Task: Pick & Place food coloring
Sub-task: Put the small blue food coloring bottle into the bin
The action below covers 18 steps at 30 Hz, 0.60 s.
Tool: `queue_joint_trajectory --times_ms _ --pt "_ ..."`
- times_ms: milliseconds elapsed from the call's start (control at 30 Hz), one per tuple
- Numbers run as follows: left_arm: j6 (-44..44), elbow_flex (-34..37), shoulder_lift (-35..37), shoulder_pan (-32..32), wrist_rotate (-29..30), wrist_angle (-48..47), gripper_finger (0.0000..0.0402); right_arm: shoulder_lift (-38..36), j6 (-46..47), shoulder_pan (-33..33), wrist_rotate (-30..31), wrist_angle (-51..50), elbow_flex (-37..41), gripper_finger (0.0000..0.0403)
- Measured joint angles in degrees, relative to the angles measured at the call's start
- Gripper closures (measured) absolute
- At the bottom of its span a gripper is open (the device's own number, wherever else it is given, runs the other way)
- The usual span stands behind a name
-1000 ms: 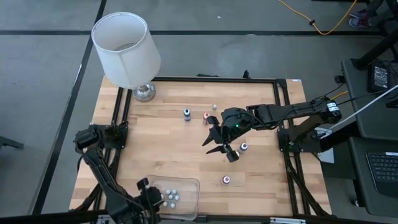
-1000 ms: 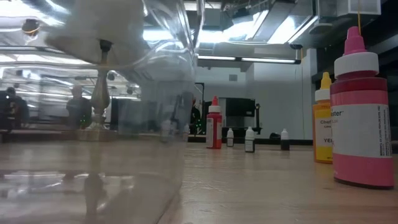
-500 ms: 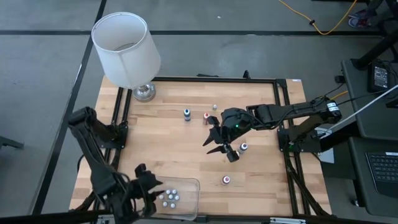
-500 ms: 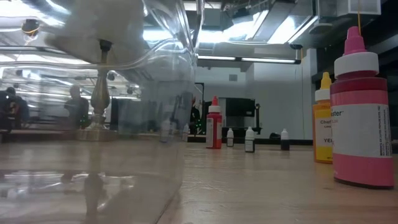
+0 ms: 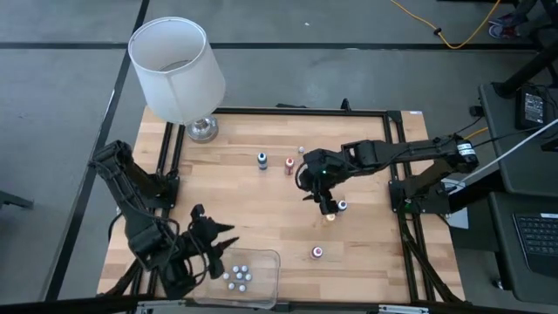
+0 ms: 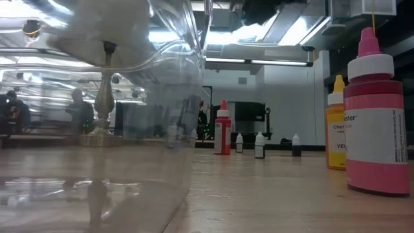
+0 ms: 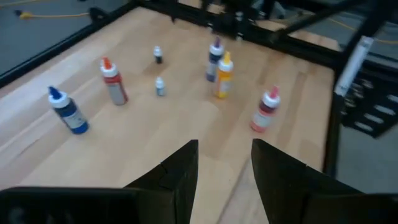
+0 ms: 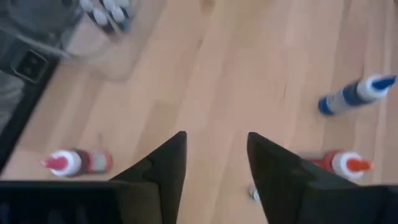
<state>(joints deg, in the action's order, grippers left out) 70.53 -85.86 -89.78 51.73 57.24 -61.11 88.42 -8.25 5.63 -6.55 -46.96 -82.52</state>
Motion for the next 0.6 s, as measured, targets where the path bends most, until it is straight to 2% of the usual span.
queue_joint_trajectory --times_ms 100,300,467,600 --pt "2.13 0.63 0.0 -1.99 -1.03 -0.69 0.0259 0.11 -1.62 -1.48 -0.01 -0.03 2.2 0.0211" --pt "3.84 2.31 -0.06 -6.33 -7.82 -0.56 0.0258 0.08 -4.5 -4.08 -0.29 5.05 8.52 0.0183" --pt "6.62 3.45 -0.07 -9.09 -7.59 -0.4 0.0258 0.07 -4.35 -6.71 -4.49 9.7 13.68 0.0167" --pt "7.19 3.53 -0.07 -10.51 -7.61 -0.37 0.0258 0.07 -4.24 -8.53 -5.16 10.18 16.45 0.0153"
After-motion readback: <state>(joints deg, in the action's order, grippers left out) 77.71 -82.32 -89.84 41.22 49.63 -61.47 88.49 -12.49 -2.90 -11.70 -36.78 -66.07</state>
